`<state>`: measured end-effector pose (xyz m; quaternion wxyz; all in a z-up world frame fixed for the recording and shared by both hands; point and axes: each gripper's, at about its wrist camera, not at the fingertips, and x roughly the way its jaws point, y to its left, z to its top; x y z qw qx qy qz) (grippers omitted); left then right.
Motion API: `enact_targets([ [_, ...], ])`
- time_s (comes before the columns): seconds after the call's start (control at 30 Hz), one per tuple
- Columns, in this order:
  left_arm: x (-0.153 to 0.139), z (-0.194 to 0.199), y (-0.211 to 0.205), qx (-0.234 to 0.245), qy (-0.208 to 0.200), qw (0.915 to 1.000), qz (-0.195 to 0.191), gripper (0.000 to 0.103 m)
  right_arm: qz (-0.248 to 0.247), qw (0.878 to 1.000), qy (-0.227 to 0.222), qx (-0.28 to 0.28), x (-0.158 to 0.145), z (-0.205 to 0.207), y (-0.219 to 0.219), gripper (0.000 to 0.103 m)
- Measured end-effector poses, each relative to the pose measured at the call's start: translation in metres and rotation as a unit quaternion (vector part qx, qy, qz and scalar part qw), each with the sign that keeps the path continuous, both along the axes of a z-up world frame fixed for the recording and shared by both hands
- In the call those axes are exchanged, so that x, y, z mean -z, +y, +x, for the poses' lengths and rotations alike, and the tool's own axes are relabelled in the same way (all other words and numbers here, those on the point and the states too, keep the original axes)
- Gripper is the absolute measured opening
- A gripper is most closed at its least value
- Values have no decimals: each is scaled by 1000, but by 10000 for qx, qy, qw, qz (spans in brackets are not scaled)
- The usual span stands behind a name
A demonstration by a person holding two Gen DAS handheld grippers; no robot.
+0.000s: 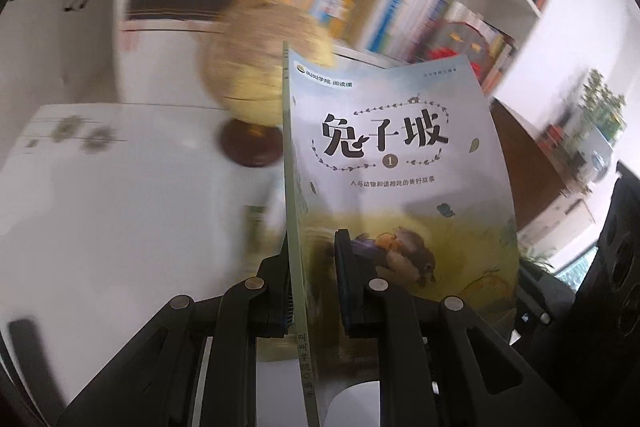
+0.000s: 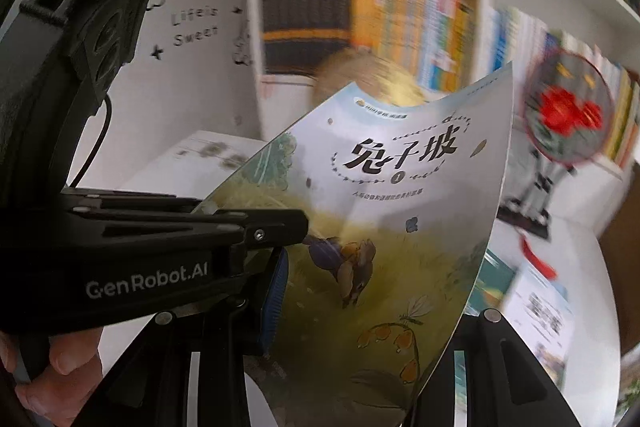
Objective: Organize books
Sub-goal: 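Carry the book over the table and lower it onto the empty tabletop, then open the left gripper to release the book and return to the pile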
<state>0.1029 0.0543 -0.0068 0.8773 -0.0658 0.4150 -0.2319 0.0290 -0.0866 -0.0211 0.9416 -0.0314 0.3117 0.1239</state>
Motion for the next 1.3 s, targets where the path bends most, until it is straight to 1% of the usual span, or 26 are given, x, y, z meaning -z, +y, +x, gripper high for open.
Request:
enact_targets([
  [0.07,2,2,25,-124,25,9999,9,13,3,9999,-57,-123,-3,11,30,40],
  [0.13,10,8,52,-361,84,9993,-10,13,52,9995,-105,-283,-3,23,55,40],
  [0.2,21,16,76,-516,129,9986,-19,13,98,9988,-45,-474,2,36,82,40],
  [0.37,60,38,114,-766,461,9960,-45,13,131,9969,297,-717,36,71,139,40],
  [0.5,79,52,132,-937,531,9942,39,13,222,9953,553,-767,62,90,162,40],
  [0.57,85,55,141,-970,551,9937,68,13,271,9943,660,-795,70,98,168,40],
  [0.73,113,69,156,-1067,979,9895,-12,14,380,9905,1031,-832,95,123,183,40],
  [0.87,130,71,160,-1136,1190,9863,99,15,339,9873,1334,-795,116,137,193,40],
  [0.93,138,72,165,-1183,1316,9841,137,19,359,9856,1472,-757,124,142,196,40],
  [0.97,141,73,167,-1250,1363,9826,196,25,351,9851,1524,-713,130,140,195,40],
  [1.0,143,72,171,-1356,1373,9807,302,29,336,9847,1582,-651,133,141,195,40],
  [1.07,146,71,179,-1497,1398,9778,441,29,357,9834,1696,-540,137,146,191,40],
  [1.13,147,67,185,-1549,1411,9765,499,29,439,9807,1846,-481,140,149,186,40],
  [1.23,143,62,186,-1525,1385,9773,496,30,385,9809,1873,-348,141,146,183,41],
  [1.27,141,60,184,-1495,1361,9778,549,30,341,9810,1887,-286,141,145,182,44],
  [1.3,138,57,181,-1455,1314,9785,637,30,324,9812,1887,-235,140,144,181,45],
])
